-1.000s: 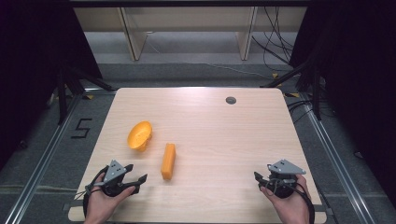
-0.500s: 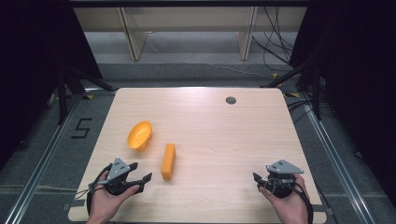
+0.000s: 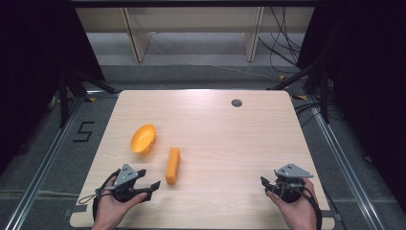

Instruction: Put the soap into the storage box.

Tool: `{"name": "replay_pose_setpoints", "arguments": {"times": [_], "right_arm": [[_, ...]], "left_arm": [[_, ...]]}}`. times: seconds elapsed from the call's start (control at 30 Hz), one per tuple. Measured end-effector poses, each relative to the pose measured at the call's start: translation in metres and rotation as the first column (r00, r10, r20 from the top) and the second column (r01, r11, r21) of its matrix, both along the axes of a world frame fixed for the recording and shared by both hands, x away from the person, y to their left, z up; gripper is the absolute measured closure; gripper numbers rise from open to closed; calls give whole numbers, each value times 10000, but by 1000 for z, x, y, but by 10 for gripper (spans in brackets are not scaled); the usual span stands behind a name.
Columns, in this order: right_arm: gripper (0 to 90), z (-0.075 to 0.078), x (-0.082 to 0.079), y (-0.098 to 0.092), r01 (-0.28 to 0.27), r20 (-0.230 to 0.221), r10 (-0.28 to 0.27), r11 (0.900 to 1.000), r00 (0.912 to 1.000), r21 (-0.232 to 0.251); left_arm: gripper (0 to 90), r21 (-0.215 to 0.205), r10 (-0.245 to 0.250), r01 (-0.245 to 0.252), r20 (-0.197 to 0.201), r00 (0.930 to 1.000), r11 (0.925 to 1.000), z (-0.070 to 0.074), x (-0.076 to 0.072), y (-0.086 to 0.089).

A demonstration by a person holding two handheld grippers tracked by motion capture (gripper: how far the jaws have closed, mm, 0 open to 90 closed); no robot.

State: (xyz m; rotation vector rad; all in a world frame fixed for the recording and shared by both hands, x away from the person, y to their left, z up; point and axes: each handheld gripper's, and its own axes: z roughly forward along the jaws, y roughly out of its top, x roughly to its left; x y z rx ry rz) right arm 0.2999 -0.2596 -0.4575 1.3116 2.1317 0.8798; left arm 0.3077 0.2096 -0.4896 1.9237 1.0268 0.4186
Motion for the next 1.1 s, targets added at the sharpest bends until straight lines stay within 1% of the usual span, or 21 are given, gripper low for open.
{"name": "replay_pose_setpoints", "arguments": {"times": [0.07, 0.1, 0.17, 0.2, 0.23, 0.27, 0.3, 0.37, 0.4, 0.43, 0.47, 0.57, 0.63, 0.7, 0.73, 0.77, 0.83, 0.97, 1.0, 1.03, 1.1], "right_arm": [[440, -2, 1, 0, -132, -67, 132, 9999, 9999, -69], [440, -2, 1, 0, -132, -67, 132, 9999, 9999, -69], [440, -1, 0, 2, -44, -145, 44, 10000, 9999, -23], [440, -2, 1, 2, -148, 21, 148, 9998, 9999, -108], [440, -1, 1, 2, -142, 28, 142, 9998, 9999, -118], [440, 0, 0, 3, -15, -77, 15, 10000, 10000, -12], [440, -1, 0, 2, -112, 31, 112, 9999, 9999, -122], [439, -2, 1, 2, -86, -17, 86, 9998, 10000, -154], [439, -2, 1, 2, -86, -17, 86, 9998, 10000, -154], [440, -2, 1, 2, -73, -19, 73, 9999, 10000, -147], [440, -2, 0, 4, 77, -307, -72, 9998, 9995, 172], [440, -1, 1, 4, 67, -172, -67, 10000, 9998, 7], [440, -1, 1, 4, 44, -221, -43, 10000, 9997, 61], [439, -3, 2, 3, -95, -207, 97, 9999, 9997, 82], [439, -2, 2, 3, 23, -232, -21, 10000, 9997, 79], [439, -3, 2, 3, -3, -232, 5, 10000, 9997, 81], [439, -3, 2, 3, -9, -239, 11, 10000, 9997, 83], [439, -3, 2, 2, -107, -152, 107, 9999, 9998, 10], [439, -2, 1, 3, -46, -267, 48, 9999, 9996, 93], [439, -2, 1, 3, -72, -421, 83, 9996, 9991, 263], [439, -3, 2, 2, -285, -267, 287, 9996, 9992, 91]], "left_arm": [[250, 35, -183, 183, -29, 9998, 9998, 1, -1, -4], [250, 245, -306, 303, 100, 9995, 9992, 2, -1, -6], [241, 241, -336, 333, 113, 9994, 9992, 2, -1, -11], [239, 307, -403, 400, 117, 9991, 9987, 3, -1, -12], [234, 182, -409, 407, 156, 9990, 9990, 3, 0, -16], [227, 309, -484, 478, 201, 9986, 9984, 4, 1, -19], [221, 371, -483, 475, 210, 9986, 9982, 5, 2, -22], [214, 375, -494, 488, 154, 9987, 9981, 5, 4, -29], [214, 668, -641, 636, 52, 9979, 9957, 6, 6, -31], [213, 713, -689, 691, -48, 9976, 9951, 6, 8, -34], [212, 764, -710, 718, -135, 9974, 9945, 5, 10, -37], [212, 1048, -572, 590, -199, 9982, 9927, 4, 17, -46], [213, 1019, -569, 587, -207, 9982, 9931, 2, 21, -51], [213, 1126, -473, 499, -261, 9985, 9924, -1, 24, -56], [213, 1273, -440, 478, -323, 9985, 9907, -3, 27, -58], [213, 1146, -289, 341, -463, 9985, 9928, -5, 27, -61], [214, 1312, -384, 455, -559, 9977, 9903, -6, 32, -63], [217, 1374, -68, 163, -690, 9976, 9904, -8, 39, -67], [218, 1358, -59, 143, -617, 9981, 9906, -9, 41, -68], [220, 1511, 15, 86, -663, 9978, 9885, -10, 44, -68], [223, 1500, 15, 95, -726, 9974, 9886, -10, 45, -68]]}}
